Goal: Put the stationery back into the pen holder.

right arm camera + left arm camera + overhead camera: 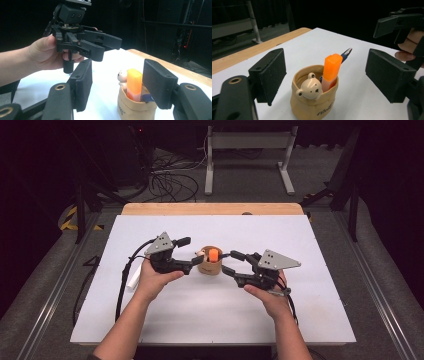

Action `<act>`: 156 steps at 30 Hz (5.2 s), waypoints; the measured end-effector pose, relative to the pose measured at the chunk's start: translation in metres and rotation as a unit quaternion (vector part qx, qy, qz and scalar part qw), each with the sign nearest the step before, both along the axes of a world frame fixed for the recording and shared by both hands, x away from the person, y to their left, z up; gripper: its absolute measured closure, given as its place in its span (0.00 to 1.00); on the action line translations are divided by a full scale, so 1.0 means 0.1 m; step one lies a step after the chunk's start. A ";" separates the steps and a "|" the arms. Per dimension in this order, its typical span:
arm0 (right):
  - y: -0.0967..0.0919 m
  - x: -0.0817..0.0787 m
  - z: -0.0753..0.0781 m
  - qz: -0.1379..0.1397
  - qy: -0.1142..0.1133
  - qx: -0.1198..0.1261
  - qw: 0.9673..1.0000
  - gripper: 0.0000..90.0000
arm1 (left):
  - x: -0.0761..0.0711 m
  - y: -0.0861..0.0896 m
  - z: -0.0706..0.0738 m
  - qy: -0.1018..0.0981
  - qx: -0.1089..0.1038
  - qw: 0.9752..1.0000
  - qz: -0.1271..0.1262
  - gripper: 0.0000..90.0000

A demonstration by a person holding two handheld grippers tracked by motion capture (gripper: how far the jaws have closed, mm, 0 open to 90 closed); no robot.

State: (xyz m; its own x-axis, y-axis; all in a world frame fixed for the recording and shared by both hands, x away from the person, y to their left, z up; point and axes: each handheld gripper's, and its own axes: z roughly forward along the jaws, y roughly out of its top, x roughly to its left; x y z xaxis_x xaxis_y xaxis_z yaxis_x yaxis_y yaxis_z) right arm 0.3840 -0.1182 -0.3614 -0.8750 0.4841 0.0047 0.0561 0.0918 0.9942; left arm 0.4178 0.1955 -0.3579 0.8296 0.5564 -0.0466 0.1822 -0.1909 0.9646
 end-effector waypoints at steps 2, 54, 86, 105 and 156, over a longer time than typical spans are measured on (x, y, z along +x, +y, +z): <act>0.00 0.00 0.00 -0.001 0.001 0.001 1.000 0.45 | -0.02 0.03 0.01 0.000 -0.001 1.000 0.002 0.17; 0.04 0.02 -0.01 0.000 0.009 0.019 1.000 0.11 | -0.61 1.21 -0.16 0.036 0.021 0.990 0.132 0.13; 0.03 0.01 0.00 -0.005 0.001 0.011 1.000 0.12 | -0.65 1.47 -0.52 0.123 0.115 0.960 0.224 0.44; 0.04 0.01 0.00 -0.005 0.001 0.008 1.000 0.13 | -0.58 1.45 -0.66 0.184 0.140 0.938 0.256 0.53; 0.08 -0.02 0.00 -0.012 -0.016 -0.023 1.000 0.20 | -0.55 1.36 -0.65 0.197 0.129 0.941 0.244 0.74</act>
